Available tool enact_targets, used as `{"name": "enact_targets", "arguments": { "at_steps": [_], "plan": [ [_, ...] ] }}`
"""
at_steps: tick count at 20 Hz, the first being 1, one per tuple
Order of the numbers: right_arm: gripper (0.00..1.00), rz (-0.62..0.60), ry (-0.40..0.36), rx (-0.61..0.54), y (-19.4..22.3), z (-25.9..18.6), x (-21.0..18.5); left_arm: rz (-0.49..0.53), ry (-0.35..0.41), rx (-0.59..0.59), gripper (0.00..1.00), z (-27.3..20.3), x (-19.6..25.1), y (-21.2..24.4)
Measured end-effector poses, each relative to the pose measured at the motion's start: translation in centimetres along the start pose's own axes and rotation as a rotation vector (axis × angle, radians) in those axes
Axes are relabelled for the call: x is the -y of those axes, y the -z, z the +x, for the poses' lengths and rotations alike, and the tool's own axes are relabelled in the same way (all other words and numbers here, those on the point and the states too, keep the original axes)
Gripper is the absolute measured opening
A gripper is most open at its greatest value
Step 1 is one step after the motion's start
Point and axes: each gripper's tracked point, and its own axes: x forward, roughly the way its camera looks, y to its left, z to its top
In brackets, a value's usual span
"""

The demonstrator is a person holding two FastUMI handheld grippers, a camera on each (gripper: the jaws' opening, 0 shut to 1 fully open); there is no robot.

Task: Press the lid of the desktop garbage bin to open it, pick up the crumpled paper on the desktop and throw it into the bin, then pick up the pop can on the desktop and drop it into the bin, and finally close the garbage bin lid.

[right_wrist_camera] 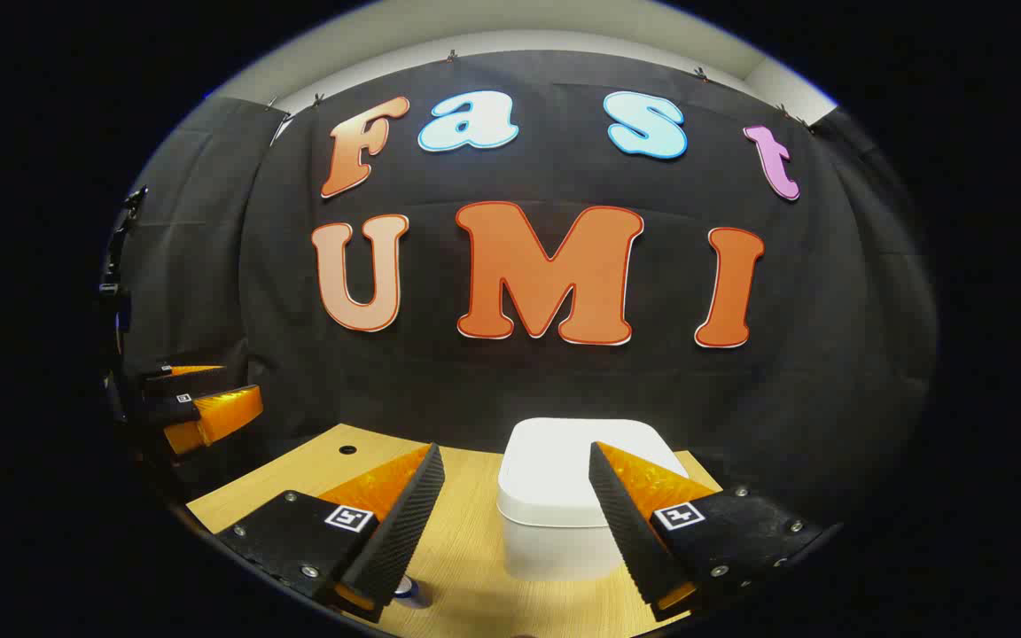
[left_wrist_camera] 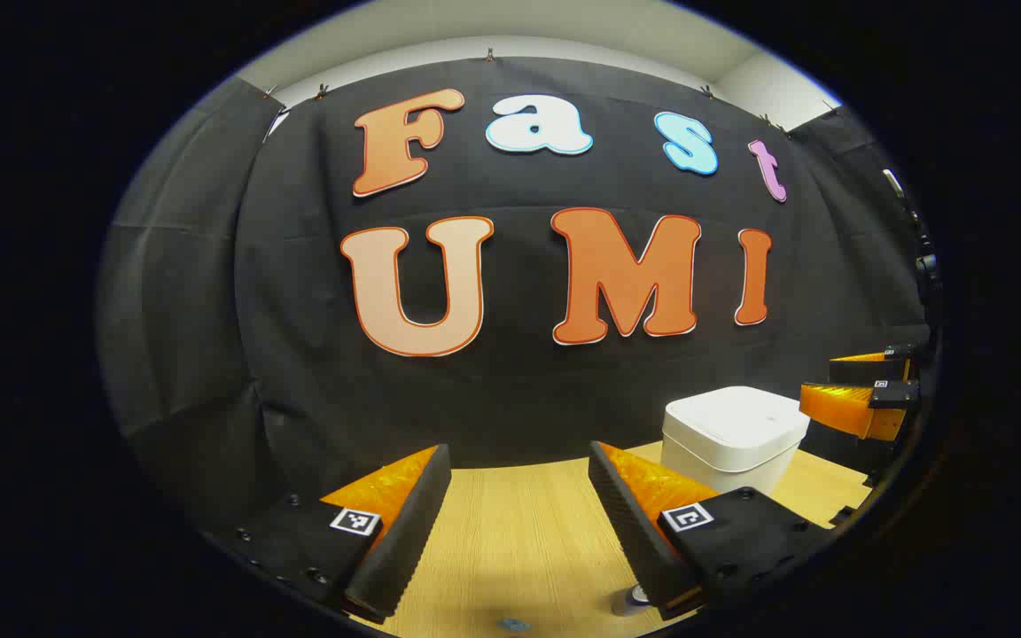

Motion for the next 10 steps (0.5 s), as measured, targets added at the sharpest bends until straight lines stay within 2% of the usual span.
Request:
{"name": "enact_targets", "arguments": {
  "at_steps": [10],
  "plan": [
    [0.99, -0.011, -0.006, 0.0, -0.1, 0.46, -0.41, 0.029, -0.004, -0.008, 0.99, -0.58, -0.03, 0.6]
  ]
}}
